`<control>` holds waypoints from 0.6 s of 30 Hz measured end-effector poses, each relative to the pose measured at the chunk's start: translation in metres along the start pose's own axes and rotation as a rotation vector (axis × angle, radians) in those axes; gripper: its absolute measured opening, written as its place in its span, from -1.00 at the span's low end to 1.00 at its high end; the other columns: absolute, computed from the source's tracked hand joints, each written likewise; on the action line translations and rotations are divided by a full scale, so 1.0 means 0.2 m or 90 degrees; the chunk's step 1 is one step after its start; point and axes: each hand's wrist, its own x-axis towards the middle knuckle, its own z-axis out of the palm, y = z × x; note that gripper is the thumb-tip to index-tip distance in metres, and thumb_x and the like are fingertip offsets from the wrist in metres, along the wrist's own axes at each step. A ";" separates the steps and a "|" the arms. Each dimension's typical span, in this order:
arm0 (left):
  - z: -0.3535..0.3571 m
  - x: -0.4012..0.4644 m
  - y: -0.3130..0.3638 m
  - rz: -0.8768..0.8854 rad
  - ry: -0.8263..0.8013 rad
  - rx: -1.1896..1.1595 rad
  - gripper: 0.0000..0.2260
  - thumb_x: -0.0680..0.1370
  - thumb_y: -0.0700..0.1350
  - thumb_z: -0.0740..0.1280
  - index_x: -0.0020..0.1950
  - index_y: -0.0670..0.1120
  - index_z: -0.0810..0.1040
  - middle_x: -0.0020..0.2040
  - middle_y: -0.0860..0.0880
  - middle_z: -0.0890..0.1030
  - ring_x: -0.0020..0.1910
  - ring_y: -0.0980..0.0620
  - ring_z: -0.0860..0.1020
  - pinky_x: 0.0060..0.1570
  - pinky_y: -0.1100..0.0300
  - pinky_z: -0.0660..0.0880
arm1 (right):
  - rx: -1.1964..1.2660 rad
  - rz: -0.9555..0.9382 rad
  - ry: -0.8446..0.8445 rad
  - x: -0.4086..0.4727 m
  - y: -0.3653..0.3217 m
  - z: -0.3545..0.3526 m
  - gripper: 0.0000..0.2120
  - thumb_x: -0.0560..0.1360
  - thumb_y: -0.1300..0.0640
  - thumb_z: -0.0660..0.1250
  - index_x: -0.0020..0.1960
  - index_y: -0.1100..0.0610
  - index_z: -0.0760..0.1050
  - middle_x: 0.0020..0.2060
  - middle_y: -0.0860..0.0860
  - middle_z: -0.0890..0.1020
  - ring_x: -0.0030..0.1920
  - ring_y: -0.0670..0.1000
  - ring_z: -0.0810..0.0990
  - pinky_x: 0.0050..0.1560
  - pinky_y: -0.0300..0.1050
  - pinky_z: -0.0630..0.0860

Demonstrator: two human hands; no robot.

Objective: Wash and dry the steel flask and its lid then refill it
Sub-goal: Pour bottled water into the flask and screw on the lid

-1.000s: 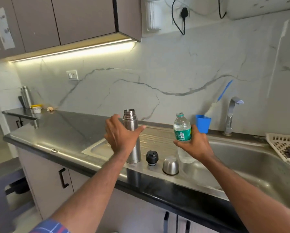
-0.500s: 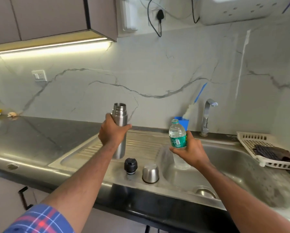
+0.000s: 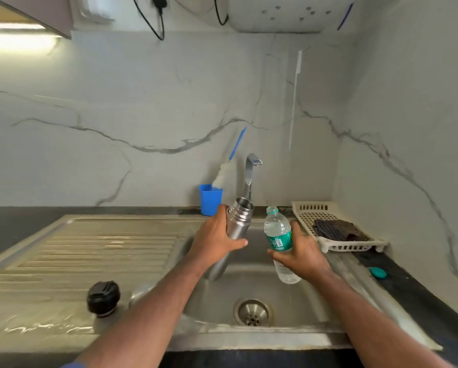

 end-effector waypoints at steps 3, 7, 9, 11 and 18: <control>0.08 0.05 -0.06 0.003 -0.024 0.026 -0.39 0.26 0.09 0.63 0.16 0.01 0.39 0.01 0.04 0.56 -0.06 -0.02 0.56 -0.10 0.04 0.54 | -0.009 0.005 -0.017 0.04 0.06 0.01 -0.40 0.35 -0.17 0.57 0.23 -0.03 0.35 -0.08 -0.11 0.61 -0.08 -0.07 0.61 -0.09 -0.15 0.47; 0.17 0.07 -0.14 -0.010 -0.045 0.052 -0.37 0.25 0.11 0.63 0.20 0.03 0.43 0.05 0.07 0.60 -0.04 0.02 0.56 -0.11 0.08 0.49 | -0.001 0.024 -0.010 0.10 0.06 0.03 -0.44 0.36 -0.16 0.58 0.17 -0.05 0.34 -0.13 -0.16 0.56 -0.19 -0.17 0.52 -0.18 -0.19 0.41; 0.19 0.08 -0.17 -0.024 -0.054 0.068 -0.40 0.26 0.12 0.62 0.17 0.05 0.41 0.02 0.08 0.60 -0.05 0.02 0.55 -0.12 0.10 0.46 | -0.027 0.019 0.000 0.11 0.08 0.03 -0.43 0.34 -0.18 0.57 0.19 -0.04 0.36 -0.11 -0.12 0.59 -0.14 -0.07 0.54 -0.11 -0.13 0.42; 0.20 0.09 -0.19 -0.039 -0.058 0.054 -0.39 0.25 0.12 0.63 0.16 0.06 0.41 0.02 0.09 0.61 -0.04 0.01 0.58 -0.06 0.06 0.52 | -0.047 0.019 -0.004 0.12 0.10 0.03 -0.39 0.31 -0.22 0.55 0.21 -0.05 0.37 -0.09 -0.10 0.62 -0.09 -0.03 0.58 -0.05 -0.07 0.50; 0.23 0.06 -0.15 -0.037 -0.117 0.062 -0.33 0.28 0.10 0.65 0.26 0.03 0.38 0.07 0.07 0.55 0.00 0.03 0.56 0.05 -0.01 0.57 | -0.154 -0.034 -0.043 0.13 0.08 0.03 -0.30 0.31 -0.27 0.49 0.31 -0.08 0.27 0.00 -0.01 0.66 -0.04 0.05 0.62 -0.07 0.01 0.59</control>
